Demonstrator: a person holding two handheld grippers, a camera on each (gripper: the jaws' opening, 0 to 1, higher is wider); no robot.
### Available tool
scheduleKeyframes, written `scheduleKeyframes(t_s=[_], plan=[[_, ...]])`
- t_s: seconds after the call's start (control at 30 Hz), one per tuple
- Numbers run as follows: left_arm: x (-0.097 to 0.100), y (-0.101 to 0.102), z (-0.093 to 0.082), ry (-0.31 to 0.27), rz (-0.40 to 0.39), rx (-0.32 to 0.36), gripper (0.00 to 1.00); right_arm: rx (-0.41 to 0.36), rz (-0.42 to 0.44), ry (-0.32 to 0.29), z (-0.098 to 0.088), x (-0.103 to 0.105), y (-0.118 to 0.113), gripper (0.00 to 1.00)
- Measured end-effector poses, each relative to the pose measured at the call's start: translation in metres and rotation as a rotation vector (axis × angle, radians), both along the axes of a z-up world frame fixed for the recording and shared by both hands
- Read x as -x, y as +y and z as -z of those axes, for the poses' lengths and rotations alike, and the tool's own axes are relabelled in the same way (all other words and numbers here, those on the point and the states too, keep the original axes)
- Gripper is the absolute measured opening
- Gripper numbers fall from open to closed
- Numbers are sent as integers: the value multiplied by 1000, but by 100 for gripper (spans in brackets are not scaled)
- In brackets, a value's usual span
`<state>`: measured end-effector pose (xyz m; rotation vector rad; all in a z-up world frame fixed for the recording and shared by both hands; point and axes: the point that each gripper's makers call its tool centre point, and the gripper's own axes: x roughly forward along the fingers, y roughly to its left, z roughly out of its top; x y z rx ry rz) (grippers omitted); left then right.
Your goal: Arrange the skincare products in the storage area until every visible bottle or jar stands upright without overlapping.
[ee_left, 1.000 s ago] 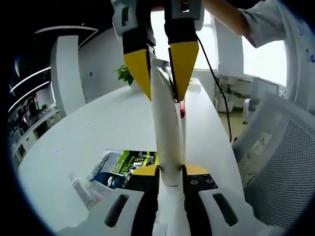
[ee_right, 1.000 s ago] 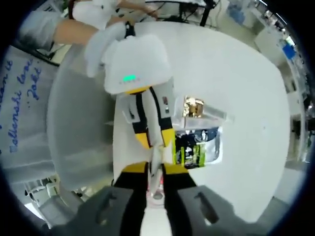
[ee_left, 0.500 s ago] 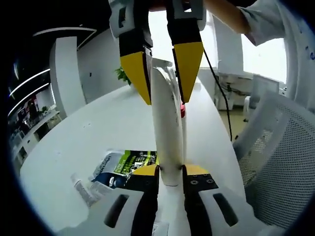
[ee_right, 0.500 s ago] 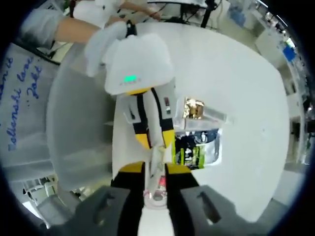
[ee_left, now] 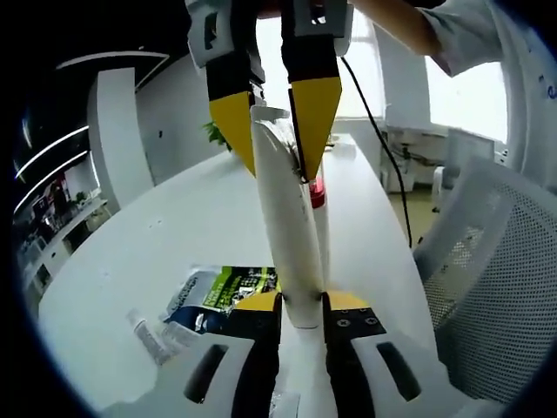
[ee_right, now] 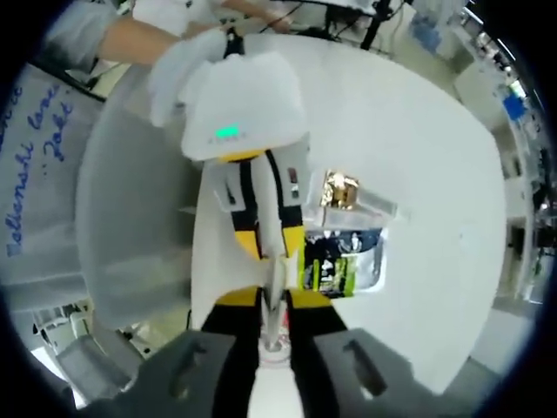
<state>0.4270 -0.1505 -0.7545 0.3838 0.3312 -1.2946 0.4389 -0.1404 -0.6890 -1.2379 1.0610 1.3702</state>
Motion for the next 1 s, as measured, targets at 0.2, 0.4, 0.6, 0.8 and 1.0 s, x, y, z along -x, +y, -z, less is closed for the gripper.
scheduleKeyframes(t_s=[0.2, 0.4, 0.6, 0.8, 1.0], plan=[[-1, 1, -2, 20, -1, 16, 16, -7, -7, -1, 0, -3, 2, 14], [0, -1, -3, 31, 8, 25, 23, -11, -7, -1, -1, -3, 3, 16], [0, 1, -1, 42, -3, 17, 24, -15, -8, -4, -3, 1, -1, 17], [-3, 5, -5, 40, -22, 24, 24, -30, -2, -4, -5, 6, 0, 23], [-1, 13, -10, 38, -38, 16, 28, -56, 15, -16, -8, 9, -1, 30]])
